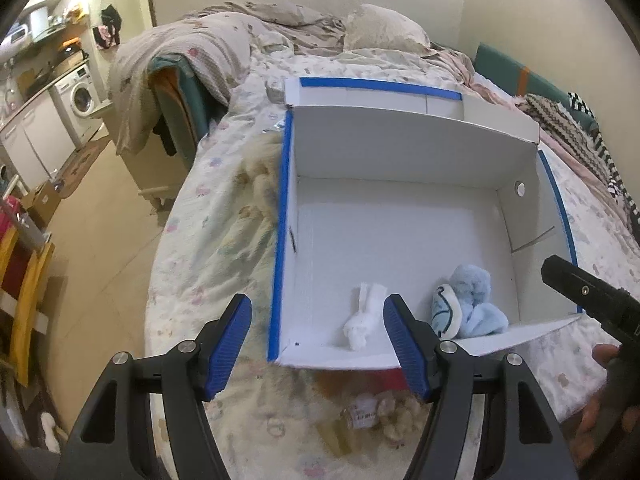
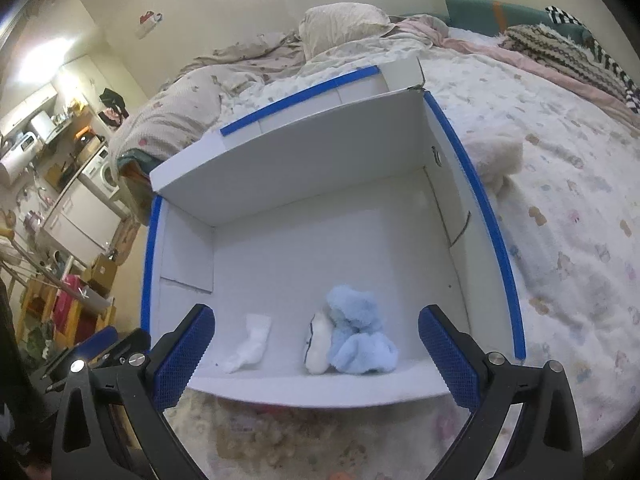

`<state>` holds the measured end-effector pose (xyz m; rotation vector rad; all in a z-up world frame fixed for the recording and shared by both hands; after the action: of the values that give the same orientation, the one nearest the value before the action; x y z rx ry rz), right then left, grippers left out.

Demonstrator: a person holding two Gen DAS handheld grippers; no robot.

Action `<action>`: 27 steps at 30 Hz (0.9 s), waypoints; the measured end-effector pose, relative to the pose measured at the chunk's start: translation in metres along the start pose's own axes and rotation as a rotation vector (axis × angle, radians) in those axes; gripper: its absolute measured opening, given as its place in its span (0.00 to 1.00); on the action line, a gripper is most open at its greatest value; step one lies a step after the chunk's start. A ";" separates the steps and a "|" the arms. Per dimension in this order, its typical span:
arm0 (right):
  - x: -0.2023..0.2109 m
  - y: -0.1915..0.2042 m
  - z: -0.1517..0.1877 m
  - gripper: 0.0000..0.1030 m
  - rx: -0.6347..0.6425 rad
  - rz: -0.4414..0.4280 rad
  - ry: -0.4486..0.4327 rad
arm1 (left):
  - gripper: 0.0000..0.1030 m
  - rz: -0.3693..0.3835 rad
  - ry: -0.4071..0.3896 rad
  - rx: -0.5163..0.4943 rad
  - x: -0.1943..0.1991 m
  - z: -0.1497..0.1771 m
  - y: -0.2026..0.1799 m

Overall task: Organize soft objects
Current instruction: 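Move the left gripper back toward the tan pad beside the box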

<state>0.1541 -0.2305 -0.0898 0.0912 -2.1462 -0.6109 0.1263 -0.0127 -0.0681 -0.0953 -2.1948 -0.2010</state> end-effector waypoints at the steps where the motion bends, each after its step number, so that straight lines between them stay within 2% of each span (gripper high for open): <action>1: 0.003 -0.001 0.003 1.00 -0.003 0.002 -0.003 | 0.64 0.003 0.000 0.008 0.002 0.004 0.002; 8: 0.008 -0.005 0.028 1.00 0.026 0.031 0.027 | 0.64 -0.036 0.046 0.082 0.003 0.034 0.026; 12: 0.012 -0.008 0.041 1.00 0.040 0.037 0.031 | 0.64 -0.019 0.078 0.140 -0.004 0.053 0.038; 16: 0.009 -0.013 0.052 1.00 0.030 0.050 0.057 | 0.64 0.031 0.177 0.176 -0.021 0.081 0.039; 18: 0.006 -0.015 0.056 1.00 0.032 0.062 0.069 | 0.63 0.057 0.232 0.161 -0.030 0.093 0.034; 22: -0.001 -0.017 0.061 1.00 0.050 0.085 0.090 | 0.61 0.156 0.330 0.123 -0.046 0.113 0.007; 23: -0.002 -0.017 0.061 1.00 0.054 0.091 0.093 | 0.55 0.182 0.360 0.101 -0.050 0.119 -0.002; 24: -0.004 -0.018 0.061 1.00 0.055 0.096 0.095 | 0.43 0.212 0.389 0.089 -0.054 0.125 -0.011; 26: -0.006 -0.018 0.063 1.00 0.053 0.098 0.099 | 0.33 0.253 0.429 0.106 -0.060 0.132 -0.018; 27: -0.007 -0.018 0.063 1.00 0.053 0.098 0.102 | 0.31 0.264 0.442 0.122 -0.063 0.135 -0.020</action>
<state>0.1069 -0.2197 -0.1347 0.0445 -2.0557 -0.4826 0.0536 -0.0080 -0.1990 -0.2469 -1.7283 0.0578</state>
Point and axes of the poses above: each gripper's, at about its wrist camera, not at the fingertips, and x roughly against the way its jaws point, y to its left, z to its underside, the point moved 8 cm from there along -x, roughly the way its jaws point, and after that the axes turned 12 degrees about -x, right-handed, at the moved point
